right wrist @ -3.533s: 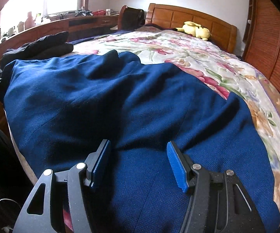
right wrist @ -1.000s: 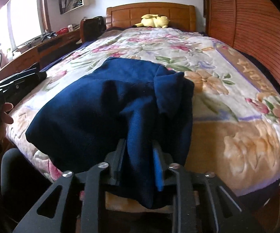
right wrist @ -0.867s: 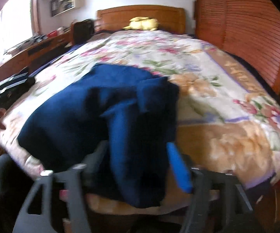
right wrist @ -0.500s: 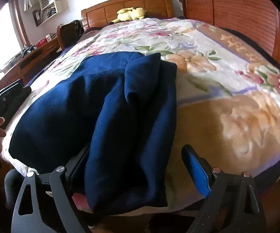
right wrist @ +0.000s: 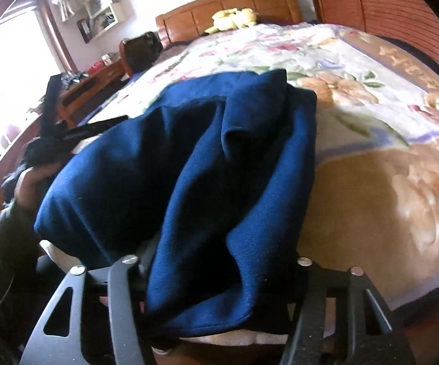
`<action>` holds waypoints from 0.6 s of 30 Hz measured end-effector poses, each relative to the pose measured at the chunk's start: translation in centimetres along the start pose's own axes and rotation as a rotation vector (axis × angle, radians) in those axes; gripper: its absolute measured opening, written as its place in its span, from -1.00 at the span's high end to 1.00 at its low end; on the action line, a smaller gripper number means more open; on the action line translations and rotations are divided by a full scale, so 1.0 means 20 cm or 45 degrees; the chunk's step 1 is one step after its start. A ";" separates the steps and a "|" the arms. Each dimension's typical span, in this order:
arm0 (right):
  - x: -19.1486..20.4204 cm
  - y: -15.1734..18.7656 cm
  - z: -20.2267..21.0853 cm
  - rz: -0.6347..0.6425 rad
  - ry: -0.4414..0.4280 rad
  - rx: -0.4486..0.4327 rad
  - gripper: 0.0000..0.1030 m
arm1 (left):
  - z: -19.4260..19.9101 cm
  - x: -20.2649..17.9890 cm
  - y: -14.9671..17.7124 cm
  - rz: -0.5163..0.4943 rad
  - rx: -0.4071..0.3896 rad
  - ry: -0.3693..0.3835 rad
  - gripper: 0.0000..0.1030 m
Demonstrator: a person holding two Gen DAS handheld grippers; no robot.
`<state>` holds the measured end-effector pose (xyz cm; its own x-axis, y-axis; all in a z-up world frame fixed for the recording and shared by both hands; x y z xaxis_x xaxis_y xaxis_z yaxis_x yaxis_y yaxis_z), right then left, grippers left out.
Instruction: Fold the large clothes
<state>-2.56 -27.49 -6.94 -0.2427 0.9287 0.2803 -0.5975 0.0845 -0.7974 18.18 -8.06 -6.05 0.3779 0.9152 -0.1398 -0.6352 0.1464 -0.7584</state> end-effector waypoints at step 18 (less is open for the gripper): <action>0.00 -0.04 0.07 0.099 -0.029 -0.095 0.50 | -0.27 -0.14 -0.14 0.029 0.138 0.174 0.82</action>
<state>-3.16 -28.07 -5.54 -0.3039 0.9252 0.2272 -0.5177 0.0398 -0.8546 22.55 -13.13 -7.04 0.4457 0.8603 -0.2473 -0.7109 0.1722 -0.6819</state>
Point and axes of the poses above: each gripper's, at about its wrist camera, not at the fingertips, and z roughly against the way its jaws point, x to its left, y to its underside, the point moved 8 cm from there along -z, roughly the way its jaws point, and after that the axes turned 3 degrees about -x, right-handed, at the moved point
